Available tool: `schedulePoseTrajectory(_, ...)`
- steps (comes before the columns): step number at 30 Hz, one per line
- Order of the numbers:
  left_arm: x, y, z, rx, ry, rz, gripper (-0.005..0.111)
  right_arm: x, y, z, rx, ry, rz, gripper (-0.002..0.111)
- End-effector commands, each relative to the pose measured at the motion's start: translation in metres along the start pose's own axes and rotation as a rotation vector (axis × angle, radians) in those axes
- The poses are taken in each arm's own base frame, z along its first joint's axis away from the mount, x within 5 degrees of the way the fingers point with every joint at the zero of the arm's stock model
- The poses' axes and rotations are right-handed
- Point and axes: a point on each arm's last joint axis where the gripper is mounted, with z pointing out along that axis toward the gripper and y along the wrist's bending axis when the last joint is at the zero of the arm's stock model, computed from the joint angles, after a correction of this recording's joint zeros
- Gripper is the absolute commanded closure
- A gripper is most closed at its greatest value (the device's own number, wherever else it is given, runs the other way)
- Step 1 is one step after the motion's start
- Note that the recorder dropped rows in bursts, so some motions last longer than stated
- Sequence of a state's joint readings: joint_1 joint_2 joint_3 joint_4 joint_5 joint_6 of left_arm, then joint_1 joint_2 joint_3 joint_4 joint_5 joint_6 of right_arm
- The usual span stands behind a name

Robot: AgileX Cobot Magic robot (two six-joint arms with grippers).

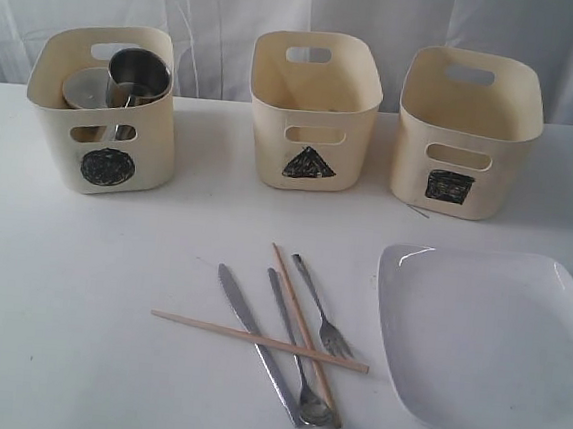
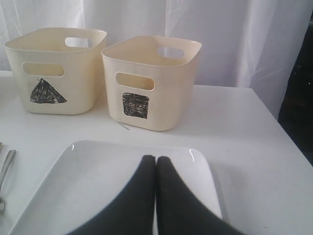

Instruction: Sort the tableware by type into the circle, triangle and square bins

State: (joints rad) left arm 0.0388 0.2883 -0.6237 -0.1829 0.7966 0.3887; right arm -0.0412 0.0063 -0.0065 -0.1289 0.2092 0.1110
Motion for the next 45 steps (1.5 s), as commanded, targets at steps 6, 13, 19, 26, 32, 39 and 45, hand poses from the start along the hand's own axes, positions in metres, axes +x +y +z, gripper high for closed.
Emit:
schedulePoseTrajectory(6, 0.043, 0.006, 0.057, -0.147, -0.133, -0.243, 0.107, 0.002, 0.0, 0.0, 0.007, -0.001, 0.0, 0.108)
schedulePoseTrajectory(13, 0.092, -0.011, 0.071, -0.167, -0.19, -0.303, 0.107, 0.002, 0.0, 0.0, 0.007, -0.001, 0.0, 0.108)
schedulePoseTrajectory(19, 0.121, -0.022, 0.086, -0.112, -0.094, -0.344, 0.107, 0.002, 0.0, 0.0, 0.007, 0.0, 0.0, 0.108)
schedulePoseTrajectory(26, 0.122, -0.023, 0.086, -0.11, -0.092, -0.342, 0.107, 0.002, 0.0, 0.0, 0.007, 0.0, 0.0, 0.108)
schedulePoseTrajectory(32, 0.122, -0.023, 0.086, -0.111, -0.091, -0.34, 0.107, 0.002, 0.0, 0.0, 0.007, 0.0, 0.0, 0.108)
schedulePoseTrajectory(39, 0.122, -0.022, 0.086, -0.112, -0.092, -0.34, 0.107, 0.002, 0.0, 0.0, 0.007, 0.0, 0.0, 0.108)
schedulePoseTrajectory(45, 0.121, -0.022, 0.086, -0.113, -0.094, -0.34, 0.107, -0.01, 0.001, -0.001, -0.02, -0.128, 0.13, 0.108)
